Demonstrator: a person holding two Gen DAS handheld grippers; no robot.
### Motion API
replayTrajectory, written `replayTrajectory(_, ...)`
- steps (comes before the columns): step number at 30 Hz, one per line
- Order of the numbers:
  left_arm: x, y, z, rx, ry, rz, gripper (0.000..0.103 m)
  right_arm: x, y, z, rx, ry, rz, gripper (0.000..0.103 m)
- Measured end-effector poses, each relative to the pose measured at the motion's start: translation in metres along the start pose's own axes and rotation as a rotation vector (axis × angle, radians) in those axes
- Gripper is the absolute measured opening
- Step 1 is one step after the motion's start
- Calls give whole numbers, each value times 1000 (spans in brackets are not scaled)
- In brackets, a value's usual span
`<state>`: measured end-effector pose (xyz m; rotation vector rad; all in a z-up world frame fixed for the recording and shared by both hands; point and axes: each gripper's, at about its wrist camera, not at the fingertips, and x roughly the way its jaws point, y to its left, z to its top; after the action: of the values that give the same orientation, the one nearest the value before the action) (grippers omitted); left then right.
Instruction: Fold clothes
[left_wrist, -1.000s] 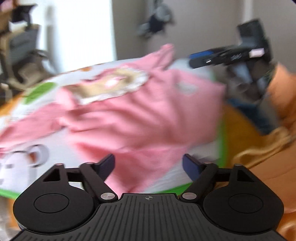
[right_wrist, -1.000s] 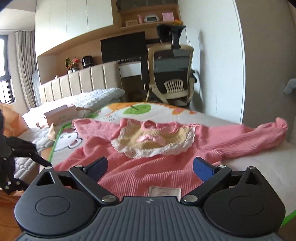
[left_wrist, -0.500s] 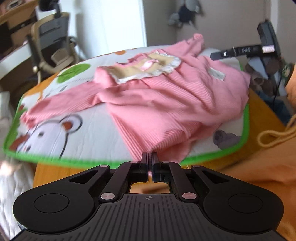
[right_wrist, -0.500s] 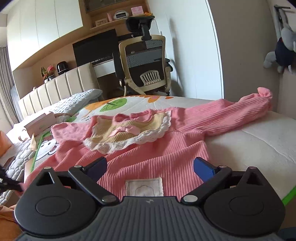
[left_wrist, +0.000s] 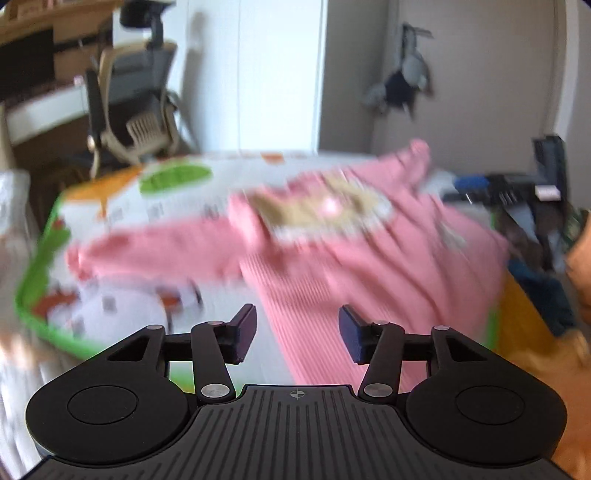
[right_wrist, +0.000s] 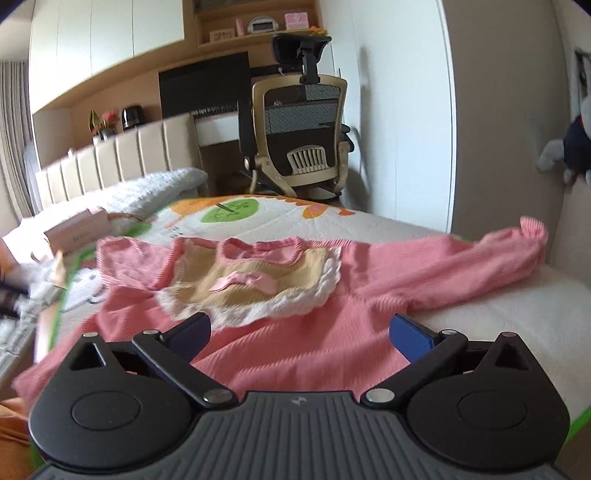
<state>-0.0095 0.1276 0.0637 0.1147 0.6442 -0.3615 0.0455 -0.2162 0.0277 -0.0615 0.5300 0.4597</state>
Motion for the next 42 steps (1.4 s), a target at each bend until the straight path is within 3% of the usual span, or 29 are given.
replayTrajectory(4, 62, 14, 48, -41, -41, -31, 74, 39, 4, 24, -152, 39, -84, 103)
replayTrajectory(6, 98, 18, 65, -14, -46, -35, 77, 62, 6, 34, -227, 55, -123, 103)
replayTrajectory(10, 165, 34, 88, 22, -16, -39, 80, 105, 5, 52, -302, 105, -84, 71)
replayTrajectory(14, 210, 53, 90, 4, 51, -59, 82, 147, 2, 74, -337, 105, -36, 72)
replayTrajectory(16, 222, 58, 88, 10, 70, -54, 81, 176, -1, 80, -376, 110, -31, 79)
replayTrajectory(18, 225, 60, 83, 10, 78, -44, 75, 202, -6, 81, -384, 152, -39, 79)
replayTrajectory(20, 224, 58, 76, 44, 86, 8, 63, 225, -14, 80, -357, 226, -27, 67)
replayTrajectory(21, 224, 55, 72, 83, 93, 40, 58, 225, -18, 80, -327, 228, -4, 67)
replayTrajectory(23, 220, 48, 67, 151, 84, 55, 34, 218, -17, 77, -308, 240, 38, 43)
replayTrajectory(24, 220, 45, 67, 177, 86, 61, 30, 215, -12, 75, -335, 232, 30, 34)
replayTrajectory(25, 221, 42, 68, 201, 90, 75, 22, 213, -6, 73, -366, 221, 18, 18)
replayTrajectory(26, 224, 40, 71, 216, 96, 92, 15, 212, -1, 70, -397, 210, 5, 10)
replayTrajectory(28, 234, 41, 79, 234, 105, 126, 13, 211, 8, 70, -445, 179, -33, 2)
replayTrajectory(33, 269, 64, 101, 278, 83, 314, 14, 236, -1, 98, -418, 109, -146, 2)
replayTrajectory(36, 260, 81, 107, 179, 59, 321, 24, 241, -9, 107, -400, 91, -214, 2)
replayTrajectory(39, 230, 95, 105, 59, 7, 305, 42, 211, -11, 103, -335, 51, -174, 6)
replayTrajectory(41, 198, 104, 93, -59, -17, 287, 63, 185, -12, 94, -247, 49, -95, 26)
replayTrajectory(42, 182, 109, 84, -121, -18, 273, 67, 172, -12, 90, -203, 47, -56, 33)
